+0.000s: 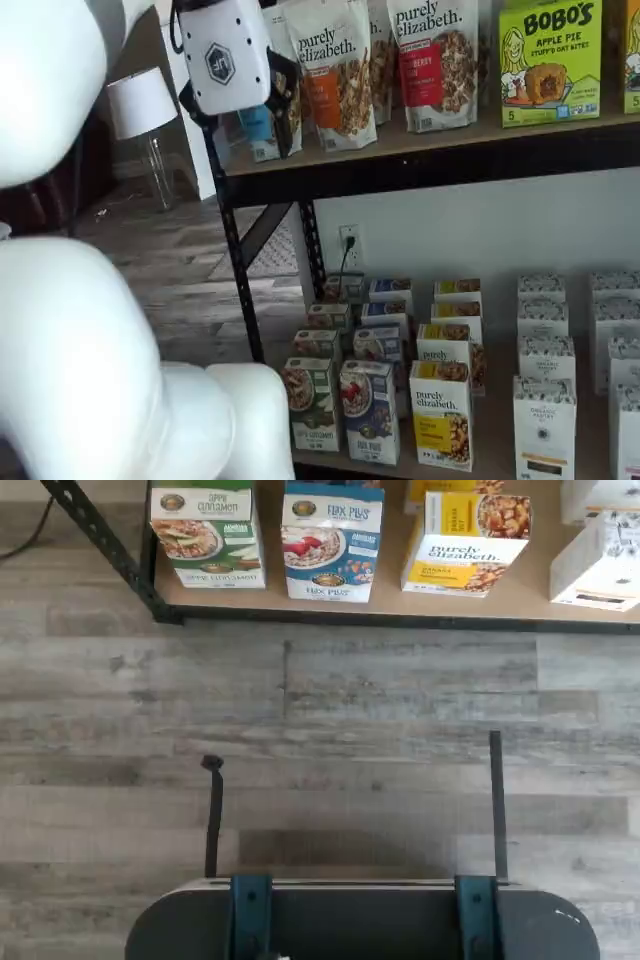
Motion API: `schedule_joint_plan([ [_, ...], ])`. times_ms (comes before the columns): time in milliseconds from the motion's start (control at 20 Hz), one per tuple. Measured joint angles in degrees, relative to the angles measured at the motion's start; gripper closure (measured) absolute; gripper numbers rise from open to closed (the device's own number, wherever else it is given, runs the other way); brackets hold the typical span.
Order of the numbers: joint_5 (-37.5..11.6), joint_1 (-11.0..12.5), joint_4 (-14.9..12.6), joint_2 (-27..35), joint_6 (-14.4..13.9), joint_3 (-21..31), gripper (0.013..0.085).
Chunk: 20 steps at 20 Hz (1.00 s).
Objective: Pick up the blue and white box that is on the bottom shelf, the second box from the left
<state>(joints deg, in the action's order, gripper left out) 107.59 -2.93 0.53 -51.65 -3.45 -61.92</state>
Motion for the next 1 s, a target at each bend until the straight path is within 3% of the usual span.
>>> schedule_joint_plan([
  [1000,-14.3,-0.4,2.5,0.1,-0.6,14.1,0.0130],
])
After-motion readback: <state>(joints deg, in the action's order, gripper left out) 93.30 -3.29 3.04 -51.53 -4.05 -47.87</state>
